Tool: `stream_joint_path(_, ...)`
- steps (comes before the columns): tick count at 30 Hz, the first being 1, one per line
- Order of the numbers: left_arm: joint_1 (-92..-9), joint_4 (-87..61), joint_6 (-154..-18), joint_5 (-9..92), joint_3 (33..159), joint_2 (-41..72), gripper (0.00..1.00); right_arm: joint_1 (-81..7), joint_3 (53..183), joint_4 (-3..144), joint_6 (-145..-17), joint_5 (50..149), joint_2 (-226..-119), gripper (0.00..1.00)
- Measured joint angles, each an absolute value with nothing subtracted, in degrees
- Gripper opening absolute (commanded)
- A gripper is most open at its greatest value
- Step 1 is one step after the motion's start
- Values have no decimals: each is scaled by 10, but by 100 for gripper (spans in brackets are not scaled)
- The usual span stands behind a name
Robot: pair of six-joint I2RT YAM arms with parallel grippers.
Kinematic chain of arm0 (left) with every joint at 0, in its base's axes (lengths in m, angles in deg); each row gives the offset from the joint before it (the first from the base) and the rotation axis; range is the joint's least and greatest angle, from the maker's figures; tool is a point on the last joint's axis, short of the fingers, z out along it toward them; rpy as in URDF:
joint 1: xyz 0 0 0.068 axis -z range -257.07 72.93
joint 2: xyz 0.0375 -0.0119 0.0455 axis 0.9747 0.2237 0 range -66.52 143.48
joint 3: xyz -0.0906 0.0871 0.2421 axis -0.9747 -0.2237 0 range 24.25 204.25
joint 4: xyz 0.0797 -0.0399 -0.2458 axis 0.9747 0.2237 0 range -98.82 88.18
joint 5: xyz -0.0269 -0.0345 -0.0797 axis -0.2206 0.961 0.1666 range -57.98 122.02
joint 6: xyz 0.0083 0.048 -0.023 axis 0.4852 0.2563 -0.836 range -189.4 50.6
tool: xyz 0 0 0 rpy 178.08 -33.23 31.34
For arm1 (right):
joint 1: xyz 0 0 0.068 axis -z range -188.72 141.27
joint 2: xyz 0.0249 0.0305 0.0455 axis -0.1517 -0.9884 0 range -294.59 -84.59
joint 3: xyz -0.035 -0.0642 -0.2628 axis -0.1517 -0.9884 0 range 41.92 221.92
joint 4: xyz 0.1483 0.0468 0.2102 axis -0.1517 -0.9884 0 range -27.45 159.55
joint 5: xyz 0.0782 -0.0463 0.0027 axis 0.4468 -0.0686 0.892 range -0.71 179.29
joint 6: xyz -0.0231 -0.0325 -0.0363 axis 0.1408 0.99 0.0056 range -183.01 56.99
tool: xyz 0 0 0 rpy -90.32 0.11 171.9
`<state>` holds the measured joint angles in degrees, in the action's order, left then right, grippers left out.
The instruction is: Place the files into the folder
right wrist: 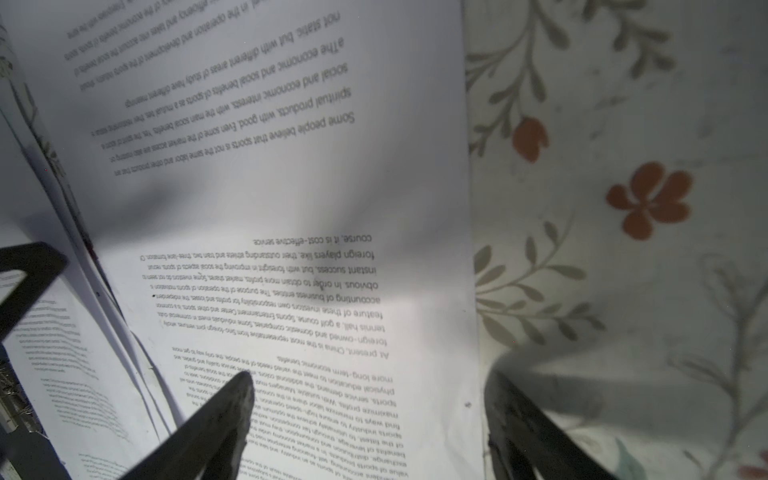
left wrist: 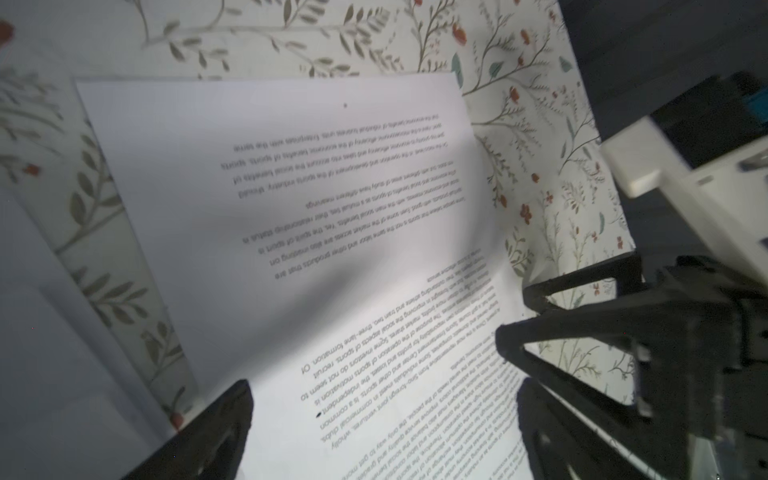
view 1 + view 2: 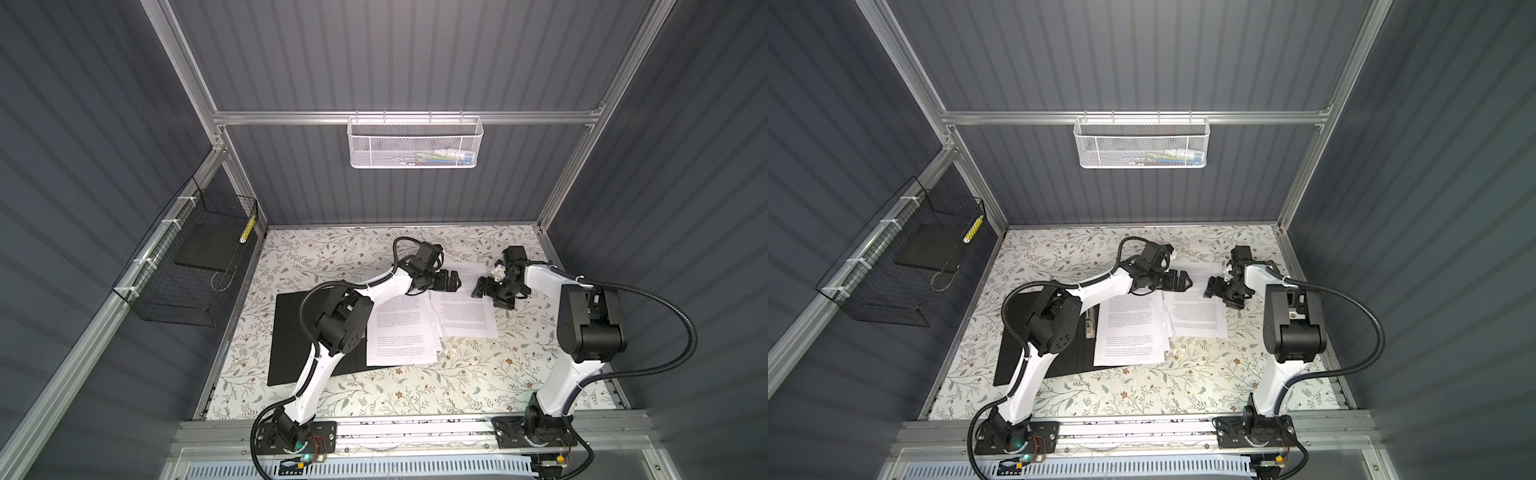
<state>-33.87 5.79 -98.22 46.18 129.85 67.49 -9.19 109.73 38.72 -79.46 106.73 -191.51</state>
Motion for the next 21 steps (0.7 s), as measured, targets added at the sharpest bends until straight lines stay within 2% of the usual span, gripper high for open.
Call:
stream_joint_path(12, -336, 57, -986, 453, 1283, 676, 99, -92, 1106, 387, -795, 1099, -1923, 83)
stream_joint_path(21, -336, 8, -986, 465, 1242, 661, 99, -90, 1095, 444, -815, 1228, -1934, 83)
